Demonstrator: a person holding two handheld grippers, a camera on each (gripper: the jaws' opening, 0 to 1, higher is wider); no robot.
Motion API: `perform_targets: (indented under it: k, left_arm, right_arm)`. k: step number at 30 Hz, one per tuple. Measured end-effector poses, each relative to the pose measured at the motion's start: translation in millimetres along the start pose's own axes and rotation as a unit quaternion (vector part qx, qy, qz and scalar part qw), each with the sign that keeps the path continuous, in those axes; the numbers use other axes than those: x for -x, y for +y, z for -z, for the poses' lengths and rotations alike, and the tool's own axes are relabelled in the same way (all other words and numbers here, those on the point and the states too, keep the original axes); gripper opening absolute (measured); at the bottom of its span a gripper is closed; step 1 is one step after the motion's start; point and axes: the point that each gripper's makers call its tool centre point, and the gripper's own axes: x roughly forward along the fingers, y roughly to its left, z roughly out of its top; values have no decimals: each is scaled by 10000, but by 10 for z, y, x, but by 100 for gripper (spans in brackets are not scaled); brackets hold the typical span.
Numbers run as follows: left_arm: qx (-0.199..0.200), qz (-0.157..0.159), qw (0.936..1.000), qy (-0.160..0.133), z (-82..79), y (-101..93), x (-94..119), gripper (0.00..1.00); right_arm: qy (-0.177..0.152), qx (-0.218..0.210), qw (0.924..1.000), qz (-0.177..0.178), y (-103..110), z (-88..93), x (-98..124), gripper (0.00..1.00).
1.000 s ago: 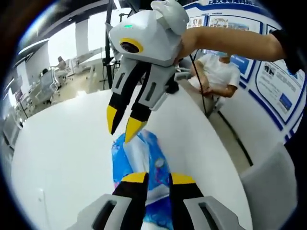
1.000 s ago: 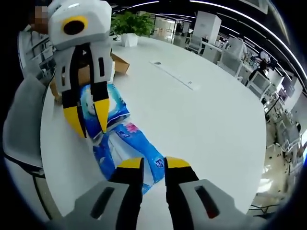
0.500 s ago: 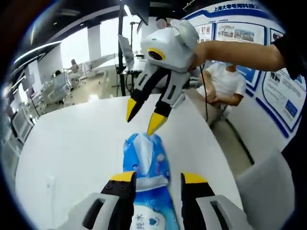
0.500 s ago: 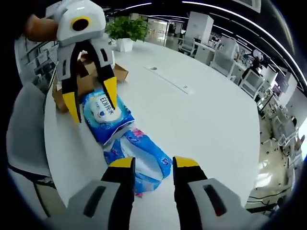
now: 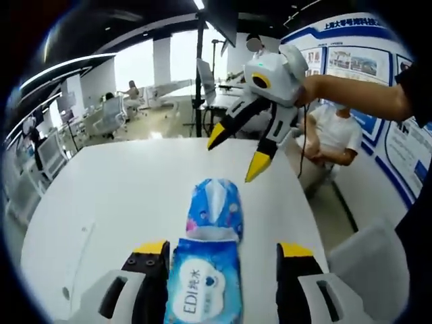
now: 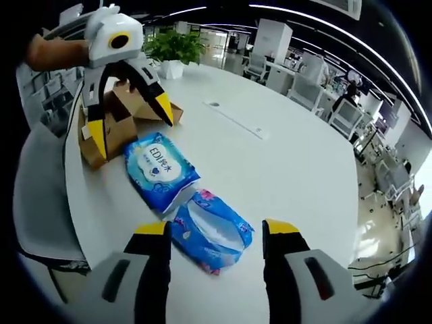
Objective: Operate the shoe box by opening the lid, removing the specified soft item, and placing it in the target area until the item is outside and the box remains undamaged.
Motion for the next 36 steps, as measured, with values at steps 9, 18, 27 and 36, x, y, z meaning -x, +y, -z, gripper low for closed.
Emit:
perform_targets:
  k: [9, 18, 27, 36]
  left_arm:
    - [218, -336, 9990, -182, 120, -5, 355, 77]
    - [564, -740, 9947, -429, 306, 15, 774, 86]
    - [799, -1057, 9898, -527, 570, -30, 1121, 94]
    - [1010, -1371, 9837, -583, 857, -67, 1459, 98]
  right_arm:
    - [-106, -243, 9996, 93, 173, -100, 55, 65]
    - [-259, -376, 9989, 97, 377, -219, 84, 73]
    - [-271, -349, 9990, -5, 684, -366, 37, 80]
    - [-263, -281, 9991, -166, 916, -482, -32, 84]
